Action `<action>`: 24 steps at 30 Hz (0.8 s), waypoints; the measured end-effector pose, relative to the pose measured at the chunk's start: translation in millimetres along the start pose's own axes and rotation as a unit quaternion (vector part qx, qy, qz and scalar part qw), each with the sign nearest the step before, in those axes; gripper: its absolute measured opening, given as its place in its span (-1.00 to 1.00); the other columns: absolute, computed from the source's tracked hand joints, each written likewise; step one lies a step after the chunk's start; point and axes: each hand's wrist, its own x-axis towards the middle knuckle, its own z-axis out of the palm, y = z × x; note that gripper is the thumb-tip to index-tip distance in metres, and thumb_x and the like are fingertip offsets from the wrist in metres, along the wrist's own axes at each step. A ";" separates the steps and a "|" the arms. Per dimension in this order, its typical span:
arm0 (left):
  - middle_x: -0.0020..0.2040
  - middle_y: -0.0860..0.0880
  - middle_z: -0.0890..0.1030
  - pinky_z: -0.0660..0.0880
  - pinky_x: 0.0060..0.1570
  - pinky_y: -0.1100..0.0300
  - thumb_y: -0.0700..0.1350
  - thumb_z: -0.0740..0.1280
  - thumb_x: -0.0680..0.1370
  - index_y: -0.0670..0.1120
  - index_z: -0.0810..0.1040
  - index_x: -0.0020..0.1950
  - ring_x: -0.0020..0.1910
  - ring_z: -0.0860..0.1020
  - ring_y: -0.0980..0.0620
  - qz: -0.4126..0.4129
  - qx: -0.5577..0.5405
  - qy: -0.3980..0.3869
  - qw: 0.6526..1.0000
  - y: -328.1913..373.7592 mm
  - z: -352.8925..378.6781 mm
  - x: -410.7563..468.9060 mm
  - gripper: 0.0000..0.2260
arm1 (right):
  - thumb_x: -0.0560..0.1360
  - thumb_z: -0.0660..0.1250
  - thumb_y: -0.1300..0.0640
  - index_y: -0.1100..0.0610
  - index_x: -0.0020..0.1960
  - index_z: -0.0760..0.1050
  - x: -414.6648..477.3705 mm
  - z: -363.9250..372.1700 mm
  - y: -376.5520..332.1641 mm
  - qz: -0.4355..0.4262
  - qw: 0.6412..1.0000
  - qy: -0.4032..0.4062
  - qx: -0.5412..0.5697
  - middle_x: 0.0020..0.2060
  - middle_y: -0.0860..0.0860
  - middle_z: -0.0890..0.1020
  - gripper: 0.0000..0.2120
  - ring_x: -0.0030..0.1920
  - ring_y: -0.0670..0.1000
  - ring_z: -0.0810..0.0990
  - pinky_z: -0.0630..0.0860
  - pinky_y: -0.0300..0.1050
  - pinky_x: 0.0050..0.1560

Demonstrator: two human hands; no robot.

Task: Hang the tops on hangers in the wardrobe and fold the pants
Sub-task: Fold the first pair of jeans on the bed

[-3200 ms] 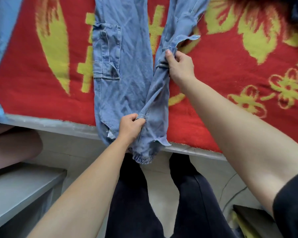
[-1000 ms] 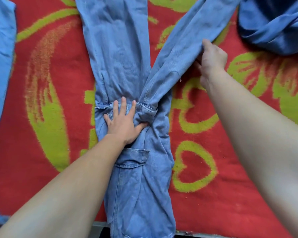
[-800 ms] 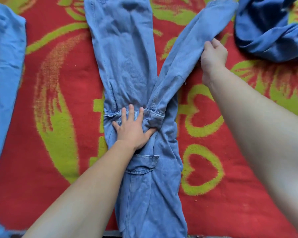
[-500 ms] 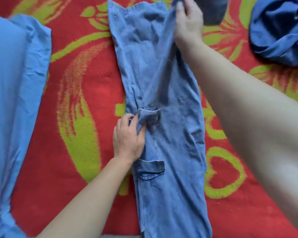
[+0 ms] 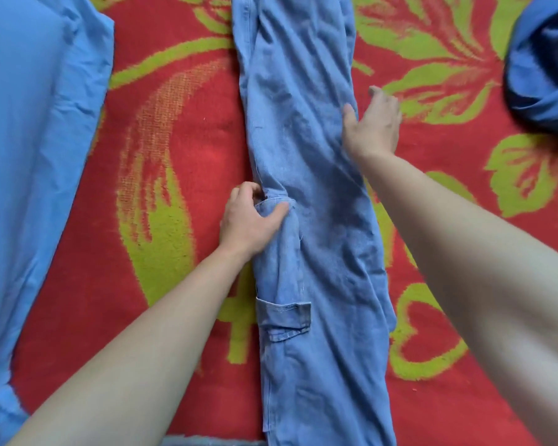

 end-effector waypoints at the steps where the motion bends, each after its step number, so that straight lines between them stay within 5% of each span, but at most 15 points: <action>1: -0.04 0.04 0.52 0.44 0.05 0.12 0.27 0.42 0.39 0.02 0.45 0.00 -0.02 0.51 0.03 -0.003 -0.009 0.005 1.000 6.4 2.5 4.4 -0.60 | 0.62 0.22 -0.11 0.13 0.50 0.31 8.1 -0.3 0.7 0.033 0.999 -0.022 0.015 0.41 0.11 0.43 -0.47 0.43 0.13 0.37 0.26 -0.06 0.38; 3: -0.11 0.06 0.55 0.48 -0.03 0.15 0.33 0.42 0.37 0.02 0.45 -0.01 -0.13 0.53 0.07 -0.052 -0.103 0.038 0.993 18.3 5.6 16.9 -0.55 | 0.60 0.25 -0.12 0.14 0.36 0.50 20.0 0.3 -1.2 0.052 0.994 -0.070 0.064 0.27 0.11 0.59 -0.55 0.31 0.13 0.52 0.41 -0.05 0.29; 5: -0.21 0.03 0.59 0.51 -0.11 0.10 0.17 0.45 0.41 -0.04 0.49 0.04 -0.25 0.55 0.05 -0.079 -0.156 0.065 0.982 25.1 5.3 32.7 -0.62 | 0.58 0.27 -0.05 0.13 0.17 0.61 24.3 1.8 -0.7 0.014 0.993 -0.042 0.110 0.10 0.11 0.67 -0.68 0.16 0.13 0.61 0.49 -0.04 0.16; 7: -0.38 0.00 0.53 0.43 -0.26 0.11 -0.04 0.36 0.38 -0.12 0.58 -0.08 -0.39 0.43 0.00 -0.049 -0.138 0.068 0.987 26.2 2.6 46.2 -0.80 | 0.58 0.26 -0.01 0.13 0.20 0.57 27.0 3.3 8.3 0.018 0.994 0.014 0.109 0.14 0.11 0.63 -0.70 0.19 0.11 0.56 0.39 -0.08 0.17; 9: -0.41 0.02 0.50 0.40 -0.28 0.06 -0.07 0.27 0.33 -0.09 0.61 -0.22 -0.38 0.38 0.04 -0.024 -0.121 0.087 0.989 23.8 -0.6 48.9 -0.84 | 0.58 0.27 0.00 0.09 0.26 0.53 28.8 6.0 22.4 0.112 0.989 0.023 0.090 0.24 0.10 0.58 -0.69 0.28 0.10 0.51 0.33 -0.14 0.24; 11: -0.21 -0.03 0.61 0.47 -0.04 0.05 0.00 0.29 0.37 -0.05 0.66 -0.13 -0.19 0.51 0.01 -0.022 -0.081 0.115 0.990 19.5 -1.9 51.2 -0.78 | 0.56 0.29 0.06 0.05 0.30 0.49 28.9 7.0 29.7 0.190 0.979 0.004 0.073 0.30 0.08 0.51 -0.68 0.31 0.08 0.49 0.34 -0.16 0.27; 12: 0.04 -0.08 0.62 0.41 0.18 0.04 0.07 0.29 0.43 -0.01 0.66 0.03 0.07 0.53 -0.04 -0.036 -0.034 0.133 0.990 17.6 -2.3 55.6 -0.72 | 0.54 0.29 0.12 0.04 0.32 0.45 27.9 4.1 25.2 0.184 0.981 0.018 0.061 0.33 0.08 0.47 -0.65 0.31 0.08 0.47 0.34 -0.16 0.27; 13: 0.32 -0.10 0.51 0.25 0.37 0.01 0.11 0.25 0.52 0.03 0.61 0.22 0.34 0.40 -0.06 -0.057 0.012 0.144 0.988 15.7 -4.5 61.5 -0.66 | 0.52 0.27 0.18 0.03 0.35 0.41 27.3 0.2 17.0 0.151 0.986 0.050 0.041 0.34 0.07 0.42 -0.60 0.32 0.08 0.44 0.34 -0.15 0.27; 15: 0.59 -0.02 0.16 -0.07 0.50 -0.10 0.09 0.07 0.66 0.09 0.37 0.48 0.57 0.05 0.00 -0.090 0.070 0.127 0.985 12.3 -12.9 75.9 -0.60 | 0.51 0.24 0.26 0.04 0.38 0.38 30.0 -9.2 -5.1 0.039 0.992 0.121 0.004 0.32 0.06 0.39 -0.56 0.30 0.04 0.42 0.33 -0.18 0.23; 18: 0.63 -0.02 -0.05 -0.11 0.51 -0.21 0.09 0.01 0.67 0.06 0.09 0.60 0.59 -0.10 -0.04 -0.057 0.231 0.027 0.971 -2.3 -18.1 84.0 -0.52 | 0.56 0.18 0.16 0.04 0.25 0.51 45.5 -11.2 -48.9 -0.071 0.993 0.093 0.017 0.21 0.02 0.53 -0.70 0.17 -0.05 0.51 0.27 -0.35 0.03; 21: 0.63 -0.04 -0.09 -0.01 0.50 -0.22 0.18 0.07 0.64 0.06 0.00 0.61 0.59 -0.10 -0.08 -0.019 0.314 -0.015 0.949 -14.4 -20.0 82.6 -0.43 | 0.55 0.17 -0.10 0.02 0.04 0.58 56.5 11.7 -94.1 -0.110 0.993 0.019 0.028 0.03 0.07 0.60 -0.71 0.04 0.01 0.56 0.40 -0.19 0.06; 24: 0.63 -0.04 -0.07 0.10 0.48 -0.19 0.24 0.09 0.62 0.08 0.00 0.60 0.59 -0.06 -0.08 -0.015 0.344 -0.031 0.938 -18.8 -22.0 89.7 -0.39 | 0.49 0.25 -0.32 0.05 0.28 0.45 56.3 42.6 -114.3 -0.067 0.996 -0.051 -0.028 0.29 0.09 0.45 -0.45 0.27 0.10 0.46 0.42 -0.03 0.19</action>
